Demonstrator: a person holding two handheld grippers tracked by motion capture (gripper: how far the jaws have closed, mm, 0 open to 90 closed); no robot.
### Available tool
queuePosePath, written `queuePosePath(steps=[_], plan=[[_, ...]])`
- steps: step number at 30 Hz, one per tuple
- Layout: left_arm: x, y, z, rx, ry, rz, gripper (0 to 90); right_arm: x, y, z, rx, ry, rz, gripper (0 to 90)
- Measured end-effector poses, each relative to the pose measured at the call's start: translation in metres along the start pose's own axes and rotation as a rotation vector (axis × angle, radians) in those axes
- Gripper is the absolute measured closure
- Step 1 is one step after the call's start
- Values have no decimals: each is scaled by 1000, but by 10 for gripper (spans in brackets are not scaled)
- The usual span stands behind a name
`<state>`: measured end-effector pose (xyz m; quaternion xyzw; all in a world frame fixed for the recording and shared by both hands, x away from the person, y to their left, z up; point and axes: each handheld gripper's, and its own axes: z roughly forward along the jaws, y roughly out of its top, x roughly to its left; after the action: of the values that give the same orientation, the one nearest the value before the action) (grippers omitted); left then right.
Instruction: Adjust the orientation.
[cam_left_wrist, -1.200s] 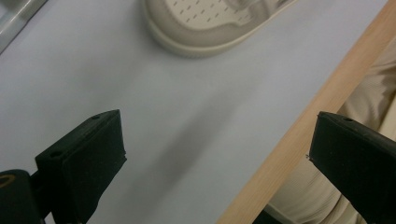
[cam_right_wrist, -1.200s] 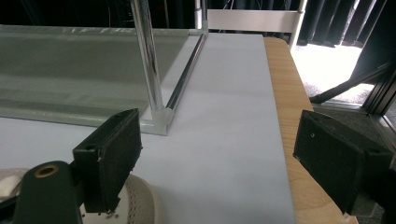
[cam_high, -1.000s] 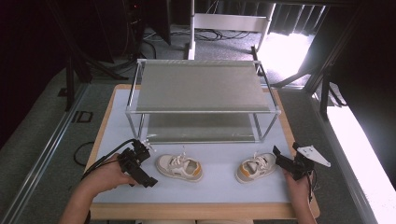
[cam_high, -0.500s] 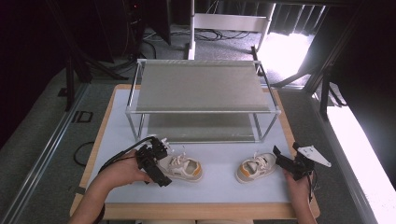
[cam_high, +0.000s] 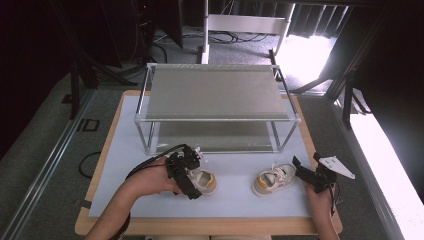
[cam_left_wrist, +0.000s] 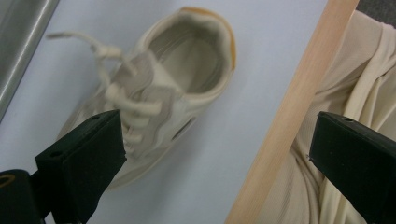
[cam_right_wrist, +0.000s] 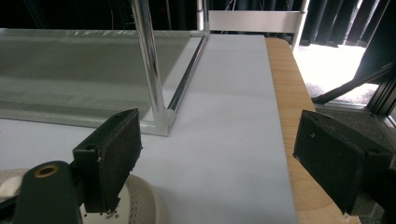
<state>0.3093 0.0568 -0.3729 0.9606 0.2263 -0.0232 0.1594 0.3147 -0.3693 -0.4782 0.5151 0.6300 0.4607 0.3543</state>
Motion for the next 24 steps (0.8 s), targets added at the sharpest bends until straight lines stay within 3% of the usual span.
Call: queuePosePath(steps=[7, 10, 11, 16, 21, 24], plan=[[-6, 20, 13, 14, -6, 21, 44, 0, 0, 0, 0, 2, 1, 147], [-7, 28, 19, 17, -1, 7, 71, 0, 0, 0, 0, 4, 2, 147], [-5, 30, 20, 14, 3, -4, 124, 0, 0, 0, -1, 4, 3, 147], [-2, 36, 29, 20, -5, -49, 207, 0, 0, 0, -2, 6, 3, 148], [-2, 41, 40, 67, 23, -63, 296, 0, 0, 0, -1, 6, 1, 148], [0, 45, 41, 61, -2, -81, 343, 0, 0, 0, -1, 5, -1, 148]])
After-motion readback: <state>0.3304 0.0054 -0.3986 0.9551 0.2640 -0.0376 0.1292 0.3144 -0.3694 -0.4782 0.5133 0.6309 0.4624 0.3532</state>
